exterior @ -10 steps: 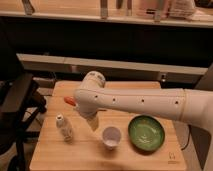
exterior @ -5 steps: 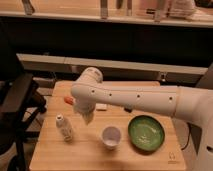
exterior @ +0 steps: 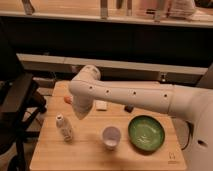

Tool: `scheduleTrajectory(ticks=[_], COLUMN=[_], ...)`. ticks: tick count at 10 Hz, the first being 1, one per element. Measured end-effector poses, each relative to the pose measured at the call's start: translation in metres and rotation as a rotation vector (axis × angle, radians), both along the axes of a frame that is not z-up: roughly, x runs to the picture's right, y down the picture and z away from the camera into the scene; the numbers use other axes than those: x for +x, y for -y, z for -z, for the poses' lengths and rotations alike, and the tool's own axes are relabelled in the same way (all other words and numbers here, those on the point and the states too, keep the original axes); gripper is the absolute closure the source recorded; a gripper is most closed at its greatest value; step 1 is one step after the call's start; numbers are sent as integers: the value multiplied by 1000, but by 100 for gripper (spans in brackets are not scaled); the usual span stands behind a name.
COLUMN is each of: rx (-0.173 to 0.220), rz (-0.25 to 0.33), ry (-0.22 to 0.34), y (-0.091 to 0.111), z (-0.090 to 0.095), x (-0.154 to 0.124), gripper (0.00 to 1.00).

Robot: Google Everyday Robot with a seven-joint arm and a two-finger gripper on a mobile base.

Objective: Knock the bottle over

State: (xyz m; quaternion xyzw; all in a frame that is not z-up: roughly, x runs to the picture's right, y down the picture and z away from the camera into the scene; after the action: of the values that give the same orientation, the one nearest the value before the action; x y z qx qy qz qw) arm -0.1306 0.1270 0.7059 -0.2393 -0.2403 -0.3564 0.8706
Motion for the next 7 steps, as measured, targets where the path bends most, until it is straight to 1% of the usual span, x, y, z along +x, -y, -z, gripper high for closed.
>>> scheduleTrajectory(ticks=[1,3,5,7], rx=[-5,-12,-21,-31], rz=[11,35,43,61], ry=[8,35,49,74], y=[-3,-7,-10,-13], z=[0,2,2,2], x=[-7,-29,-32,-38], gripper=[98,98,98,98])
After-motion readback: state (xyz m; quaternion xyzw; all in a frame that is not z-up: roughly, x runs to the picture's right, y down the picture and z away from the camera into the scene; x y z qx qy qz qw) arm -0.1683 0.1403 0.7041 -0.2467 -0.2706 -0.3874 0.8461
